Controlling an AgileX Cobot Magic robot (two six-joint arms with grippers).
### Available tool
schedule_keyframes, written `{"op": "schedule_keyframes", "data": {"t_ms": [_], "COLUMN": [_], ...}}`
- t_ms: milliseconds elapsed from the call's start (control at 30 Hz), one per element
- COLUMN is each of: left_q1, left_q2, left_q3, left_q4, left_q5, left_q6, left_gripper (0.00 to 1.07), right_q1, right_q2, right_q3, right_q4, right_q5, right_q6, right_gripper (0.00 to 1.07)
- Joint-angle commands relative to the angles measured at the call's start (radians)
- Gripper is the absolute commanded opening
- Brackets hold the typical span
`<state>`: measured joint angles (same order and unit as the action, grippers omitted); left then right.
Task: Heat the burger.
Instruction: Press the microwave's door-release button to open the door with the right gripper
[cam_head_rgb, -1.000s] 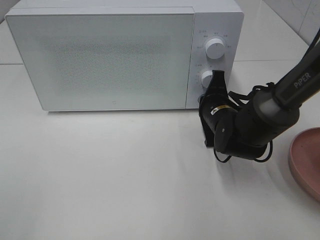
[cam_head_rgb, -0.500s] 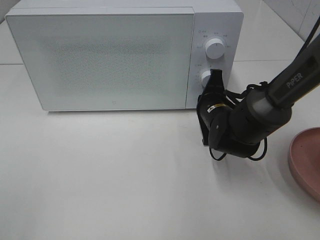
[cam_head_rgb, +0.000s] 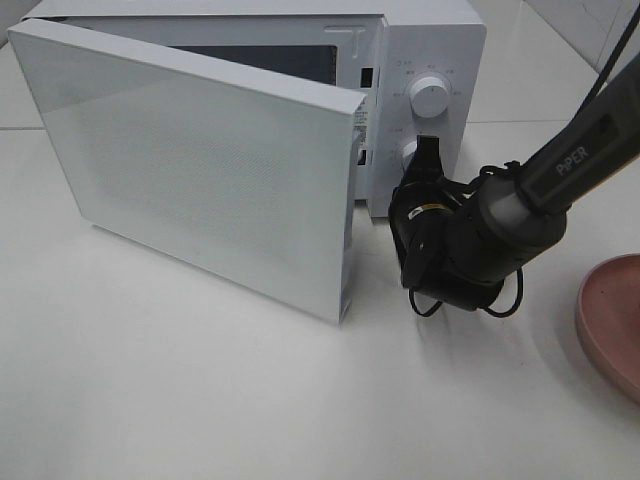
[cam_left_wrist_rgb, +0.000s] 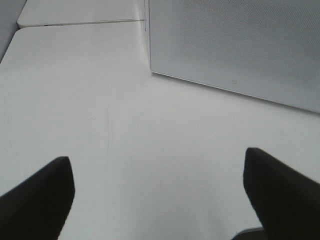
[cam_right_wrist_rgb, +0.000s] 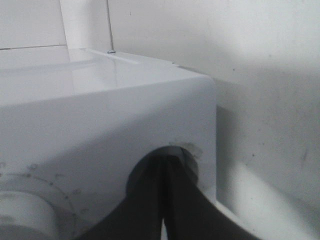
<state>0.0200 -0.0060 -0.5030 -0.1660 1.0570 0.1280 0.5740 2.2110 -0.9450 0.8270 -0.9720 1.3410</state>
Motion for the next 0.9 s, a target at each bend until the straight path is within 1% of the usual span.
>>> {"op": "schedule_keyframes", "data": {"t_ms": [33, 200, 433, 500, 533, 567, 600, 633, 700, 767, 867, 900], "left_q1": [0.001, 0.001, 0.001, 0.001, 0.001, 0.001, 0.001, 0.001, 0.001, 0.001, 0.001, 0.001], "left_q2": [-0.021, -0.021, -0.021, -0.021, -0.021, -0.021, -0.021, -0.021, -0.021, -0.021, -0.021, -0.021], "left_q3": [0.003, 0.003, 0.003, 0.003, 0.003, 0.003, 0.003, 0.003, 0.003, 0.003, 0.003, 0.003], "left_q4": [-0.008, -0.008, -0.008, -0.008, -0.008, -0.008, -0.008, -0.008, -0.008, -0.008, -0.008, -0.008], "left_q5": [-0.017, -0.017, -0.017, -0.017, -0.017, -0.017, -0.017, -0.017, -0.017, -0.017, -0.017, -0.017], "left_q6": [-0.001, -0.001, -0.001, 0.000, 0.000, 0.000, 0.000, 0.000, -0.001, -0.001, -0.001, -0.001], "left_gripper": [0.84, 0.84, 0.84, 0.84, 0.84, 0.84, 0.84, 0.84, 0.84, 0.84, 0.84, 0.84], "right_q1": [-0.036, -0.036, -0.032, -0.032, -0.032, -0.032, -0.032, -0.032, -0.032, -0.032, -0.032, -0.032], "right_q2": [0.014, 0.013, -0.009, -0.036, -0.036, -0.052, -0.052, -0.070, -0.079, -0.111, -0.120, -0.138], "right_q3": [-0.077, -0.074, -0.058, -0.024, -0.024, 0.002, 0.002, 0.027, 0.039, 0.075, 0.084, 0.098], "right_q4": [-0.087, -0.089, -0.123, -0.121, -0.121, -0.122, -0.122, -0.131, -0.137, -0.182, -0.192, -0.193], "right_q5": [-0.123, -0.112, -0.090, -0.067, -0.067, -0.055, -0.055, -0.024, -0.012, 0.035, 0.050, 0.088], "right_q6": [-0.003, -0.004, -0.004, -0.004, -0.004, -0.004, -0.004, -0.004, -0.001, 0.009, 0.015, 0.017], "right_gripper": [0.00, 0.00, 0.00, 0.00, 0.00, 0.00, 0.00, 0.00, 0.00, 0.00, 0.00, 0.00]}}
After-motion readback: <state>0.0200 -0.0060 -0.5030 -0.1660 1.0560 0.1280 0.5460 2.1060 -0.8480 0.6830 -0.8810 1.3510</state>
